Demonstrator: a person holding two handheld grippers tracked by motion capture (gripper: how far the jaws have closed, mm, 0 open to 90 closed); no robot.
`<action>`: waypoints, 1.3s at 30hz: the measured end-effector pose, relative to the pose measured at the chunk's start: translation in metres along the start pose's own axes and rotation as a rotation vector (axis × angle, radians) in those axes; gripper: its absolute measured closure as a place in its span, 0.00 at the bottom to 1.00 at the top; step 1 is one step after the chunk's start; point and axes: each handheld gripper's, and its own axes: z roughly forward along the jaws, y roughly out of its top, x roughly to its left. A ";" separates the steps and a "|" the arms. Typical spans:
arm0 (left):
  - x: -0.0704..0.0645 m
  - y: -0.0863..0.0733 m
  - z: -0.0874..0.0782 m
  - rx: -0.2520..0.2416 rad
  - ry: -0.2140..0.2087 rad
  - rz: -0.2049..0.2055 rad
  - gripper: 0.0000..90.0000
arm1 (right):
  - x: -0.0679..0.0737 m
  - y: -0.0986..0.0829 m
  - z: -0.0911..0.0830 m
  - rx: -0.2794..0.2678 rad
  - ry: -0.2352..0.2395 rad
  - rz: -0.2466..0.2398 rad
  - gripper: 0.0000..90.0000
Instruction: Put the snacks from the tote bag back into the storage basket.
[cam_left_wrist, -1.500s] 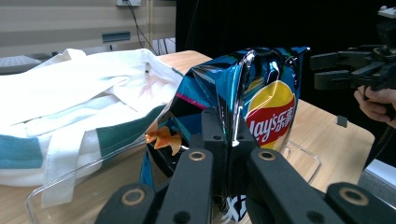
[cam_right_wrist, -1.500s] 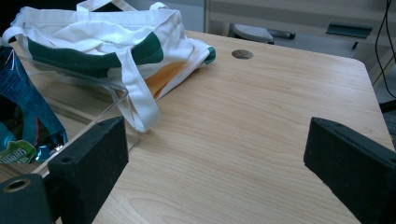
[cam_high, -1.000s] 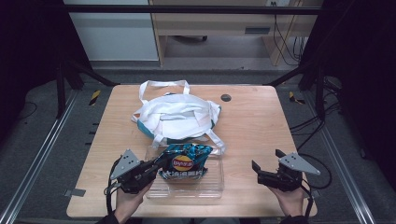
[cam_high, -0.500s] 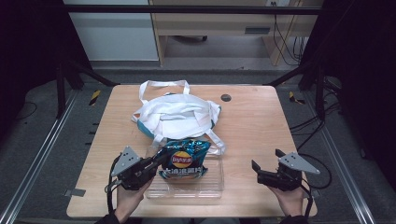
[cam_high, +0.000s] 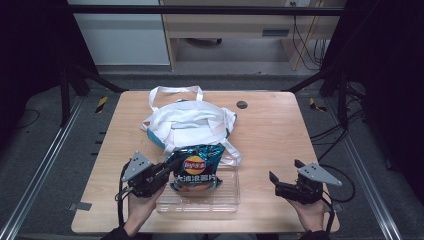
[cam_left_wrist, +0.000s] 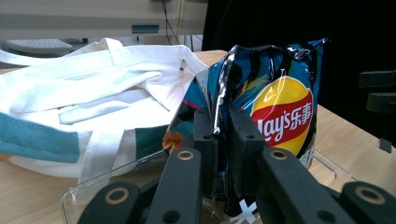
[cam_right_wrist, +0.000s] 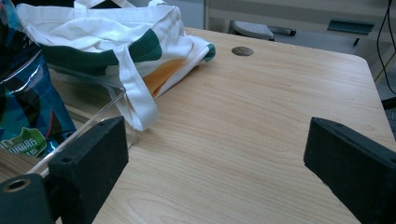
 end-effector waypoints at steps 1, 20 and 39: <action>0.000 0.000 0.001 -0.002 0.003 -0.002 0.91 | 0.000 0.000 0.000 0.000 0.001 0.000 0.07; 0.007 0.005 0.012 -0.005 0.033 -0.035 0.89 | 0.000 0.000 0.001 0.007 0.001 0.005 0.07; 0.008 0.004 0.017 -0.001 0.064 -0.025 0.84 | 0.000 0.000 0.003 0.014 0.000 -0.004 0.07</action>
